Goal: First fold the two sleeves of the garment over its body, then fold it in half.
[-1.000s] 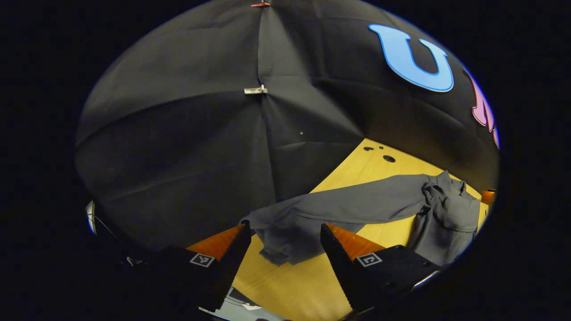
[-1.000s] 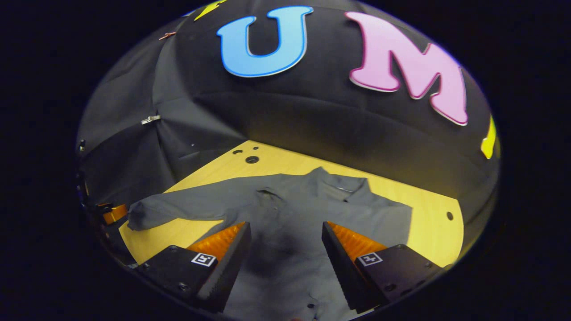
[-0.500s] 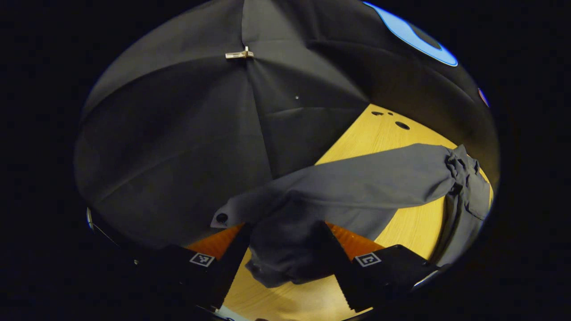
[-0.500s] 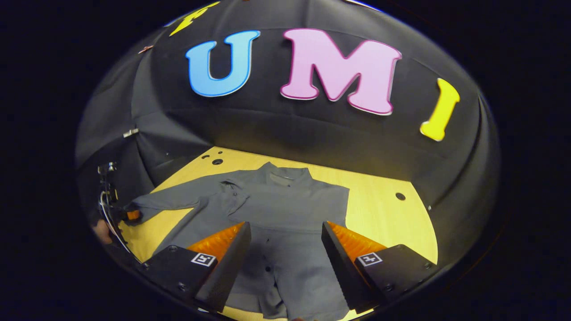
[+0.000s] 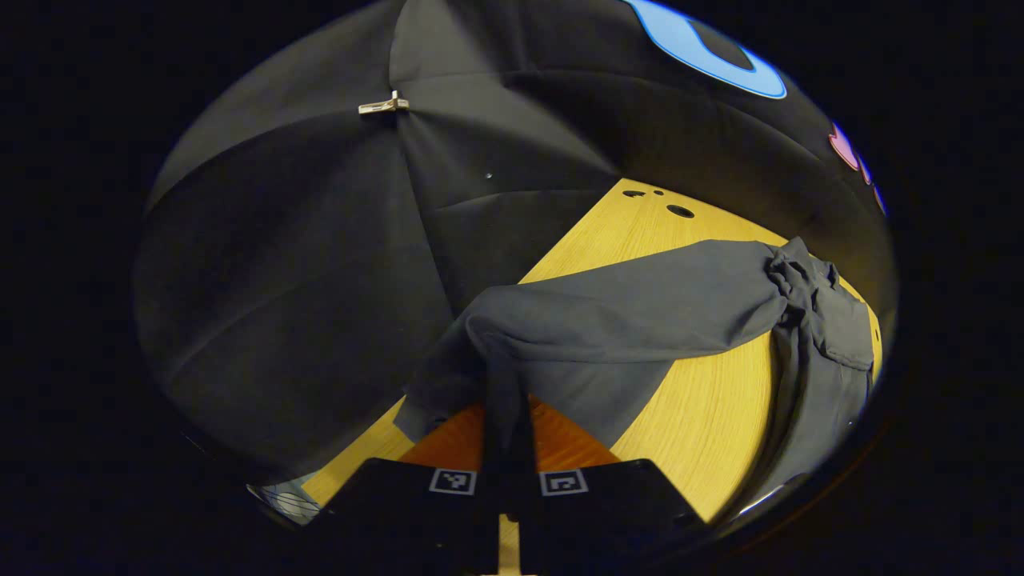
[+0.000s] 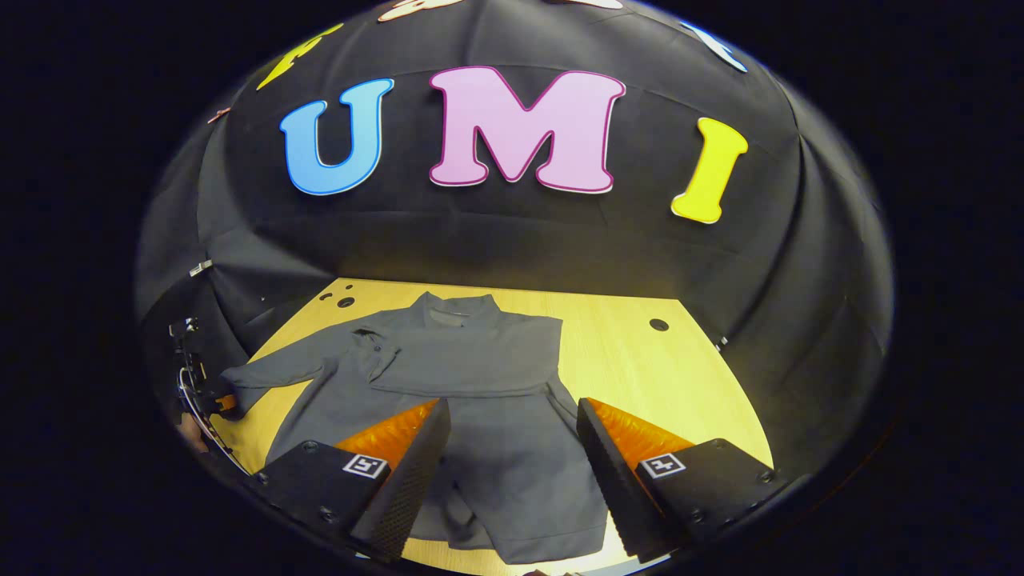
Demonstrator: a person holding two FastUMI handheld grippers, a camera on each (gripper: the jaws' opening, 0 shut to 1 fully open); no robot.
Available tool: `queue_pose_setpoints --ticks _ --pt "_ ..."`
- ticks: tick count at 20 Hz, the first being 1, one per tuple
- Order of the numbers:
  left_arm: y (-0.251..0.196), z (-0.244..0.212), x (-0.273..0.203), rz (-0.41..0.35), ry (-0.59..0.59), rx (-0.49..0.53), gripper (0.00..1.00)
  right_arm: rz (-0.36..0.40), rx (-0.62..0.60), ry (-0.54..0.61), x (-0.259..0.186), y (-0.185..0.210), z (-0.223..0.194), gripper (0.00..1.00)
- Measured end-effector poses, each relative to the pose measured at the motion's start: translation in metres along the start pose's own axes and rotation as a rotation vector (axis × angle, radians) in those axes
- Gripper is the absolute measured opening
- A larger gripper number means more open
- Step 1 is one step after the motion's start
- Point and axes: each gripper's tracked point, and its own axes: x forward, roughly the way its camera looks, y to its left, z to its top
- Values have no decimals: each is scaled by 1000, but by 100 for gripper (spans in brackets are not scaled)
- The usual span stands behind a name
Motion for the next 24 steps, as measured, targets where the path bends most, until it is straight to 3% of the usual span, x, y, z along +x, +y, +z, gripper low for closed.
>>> queue_pose_setpoints --ticks 1,6,10,12,18,24 --pt "-2 2 -1 -8 9 -5 5 -8 5 -6 -2 -6 0 98" --pt "-17 29 -24 -35 -29 -68 6 -11 -9 3 6 -25 -11 98" --pt "-52 82 -54 -74 -111 -107 5 17 3 2 14 -37 -12 98" --pt "-77 111 -65 -104 -149 -79 6 18 3 -10 22 -45 -10 98" --pt "-194 191 -97 -255 -270 -2 5 -12 53 -18 33 -79 -16 98" --pt "-345 201 -128 -444 -296 96 5 -56 110 1 38 -120 -33 98"
